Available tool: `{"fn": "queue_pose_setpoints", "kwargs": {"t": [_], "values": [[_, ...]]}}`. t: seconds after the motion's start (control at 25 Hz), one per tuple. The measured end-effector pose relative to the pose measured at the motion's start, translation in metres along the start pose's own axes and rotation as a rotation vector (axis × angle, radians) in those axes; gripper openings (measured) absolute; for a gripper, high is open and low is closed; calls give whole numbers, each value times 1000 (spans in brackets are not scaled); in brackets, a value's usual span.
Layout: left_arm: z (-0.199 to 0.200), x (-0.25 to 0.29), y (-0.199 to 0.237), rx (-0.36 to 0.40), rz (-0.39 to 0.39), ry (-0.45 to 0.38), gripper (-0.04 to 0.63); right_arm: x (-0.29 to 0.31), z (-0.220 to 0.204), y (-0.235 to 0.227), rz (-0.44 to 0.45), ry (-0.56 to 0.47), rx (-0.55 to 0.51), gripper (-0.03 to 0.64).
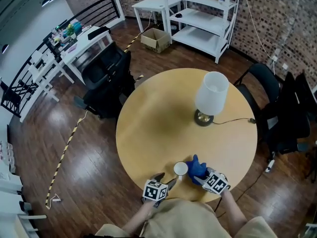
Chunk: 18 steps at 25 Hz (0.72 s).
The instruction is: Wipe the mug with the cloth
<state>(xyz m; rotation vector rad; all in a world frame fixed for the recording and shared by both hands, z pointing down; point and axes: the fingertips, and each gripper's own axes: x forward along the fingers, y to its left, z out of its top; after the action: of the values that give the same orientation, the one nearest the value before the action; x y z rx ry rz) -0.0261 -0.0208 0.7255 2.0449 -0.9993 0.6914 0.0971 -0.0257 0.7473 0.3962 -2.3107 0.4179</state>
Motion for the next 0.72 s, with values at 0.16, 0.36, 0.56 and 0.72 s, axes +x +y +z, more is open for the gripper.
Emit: {"fn": "queue_pose_setpoints", "kwargs": {"t": [0.16,0.36,0.56,0.72], "values": [[-16,31,-39,116,-8,52,265,17,8,11,30,1,-33,72],[-6,52,-39,149,154,9,97,22,11,11,37,0,-48,72],[-3,56,-37,86,143,-25,63,26,16,6,50,8,-70,72],[-8,55,-41,117,33,16,61,32,14,3,49,53,-156,72]]}}
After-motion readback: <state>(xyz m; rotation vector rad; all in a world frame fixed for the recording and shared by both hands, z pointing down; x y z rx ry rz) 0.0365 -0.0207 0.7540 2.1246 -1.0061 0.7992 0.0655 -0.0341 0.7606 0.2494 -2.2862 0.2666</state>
